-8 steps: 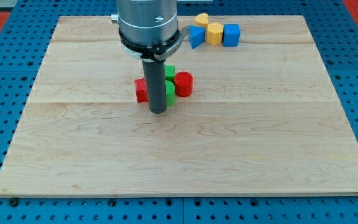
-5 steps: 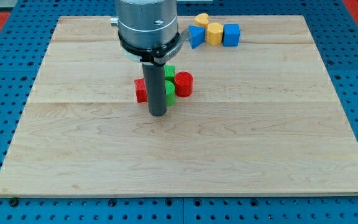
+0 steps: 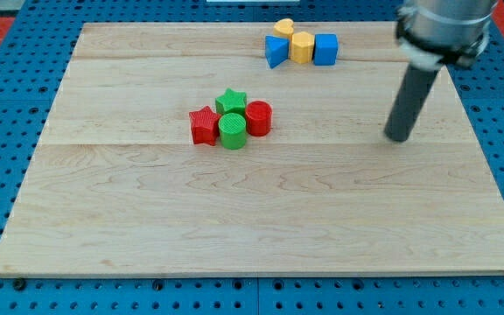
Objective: Move the arm to the top right side of the board
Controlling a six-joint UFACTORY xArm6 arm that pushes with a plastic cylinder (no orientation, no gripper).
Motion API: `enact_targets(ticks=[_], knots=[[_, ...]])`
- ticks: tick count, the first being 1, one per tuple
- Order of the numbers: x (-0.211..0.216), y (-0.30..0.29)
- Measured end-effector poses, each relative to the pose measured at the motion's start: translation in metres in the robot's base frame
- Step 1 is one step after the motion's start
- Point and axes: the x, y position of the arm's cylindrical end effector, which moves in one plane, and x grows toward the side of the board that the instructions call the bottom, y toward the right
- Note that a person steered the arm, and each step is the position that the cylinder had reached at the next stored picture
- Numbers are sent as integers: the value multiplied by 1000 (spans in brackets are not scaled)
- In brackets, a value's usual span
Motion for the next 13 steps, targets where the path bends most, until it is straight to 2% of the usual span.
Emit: enact_targets(ticks=[1,2,5,7,9,10,12,13], knots=[[-49,1],[-67,-2],[-65,-2],[-35,-27],[-32,-38],[-52,-73],[-61,-150],[-67,-63]])
